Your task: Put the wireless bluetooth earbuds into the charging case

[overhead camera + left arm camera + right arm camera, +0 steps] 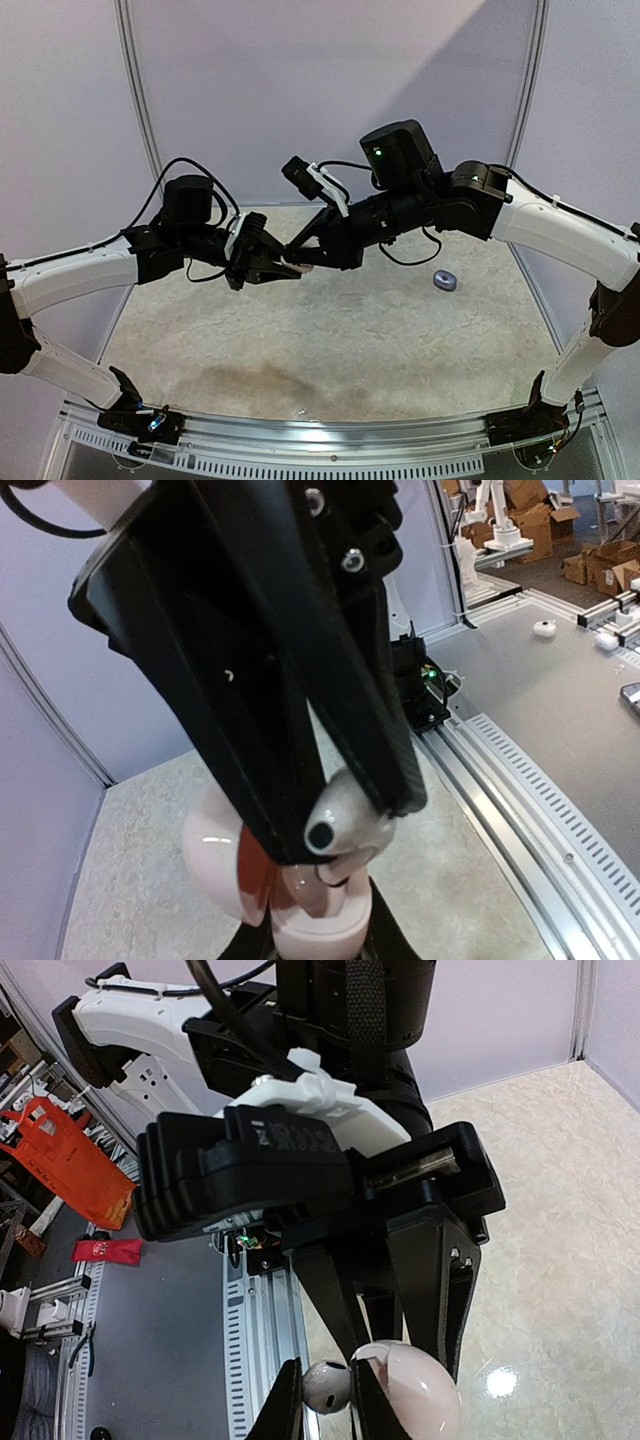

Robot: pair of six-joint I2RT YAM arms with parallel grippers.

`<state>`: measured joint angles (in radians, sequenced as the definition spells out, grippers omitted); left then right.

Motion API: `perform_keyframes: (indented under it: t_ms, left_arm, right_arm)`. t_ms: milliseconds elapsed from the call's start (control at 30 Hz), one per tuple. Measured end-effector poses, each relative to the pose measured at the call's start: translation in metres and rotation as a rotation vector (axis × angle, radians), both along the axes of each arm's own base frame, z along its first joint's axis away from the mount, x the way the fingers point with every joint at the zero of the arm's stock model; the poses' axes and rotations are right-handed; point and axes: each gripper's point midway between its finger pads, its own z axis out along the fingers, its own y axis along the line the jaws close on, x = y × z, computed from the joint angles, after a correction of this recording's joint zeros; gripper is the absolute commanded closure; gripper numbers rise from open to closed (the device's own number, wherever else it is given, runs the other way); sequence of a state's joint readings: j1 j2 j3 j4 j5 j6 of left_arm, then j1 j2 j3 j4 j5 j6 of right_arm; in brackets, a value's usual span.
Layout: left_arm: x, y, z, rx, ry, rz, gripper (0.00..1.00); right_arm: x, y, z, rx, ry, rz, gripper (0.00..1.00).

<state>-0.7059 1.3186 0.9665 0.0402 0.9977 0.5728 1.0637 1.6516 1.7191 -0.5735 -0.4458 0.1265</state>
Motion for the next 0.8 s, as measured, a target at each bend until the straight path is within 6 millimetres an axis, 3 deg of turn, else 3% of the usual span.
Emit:
perform_keyframes:
  t_ms: [567,800]
  left_arm:
    - [-0.0046,0.0019,0.0014,0.013,0.133,-0.011,1.00]
    - [-0.0049,0.0019,0.0014,0.013,0.138,-0.013,1.00]
  right_arm:
    - [0.0014,0.0000,0.0025,0.012,0.011,0.001,0.92]
    - [0.0005,-0.0011,0.0036,0.019,0.031,0.014,0.99]
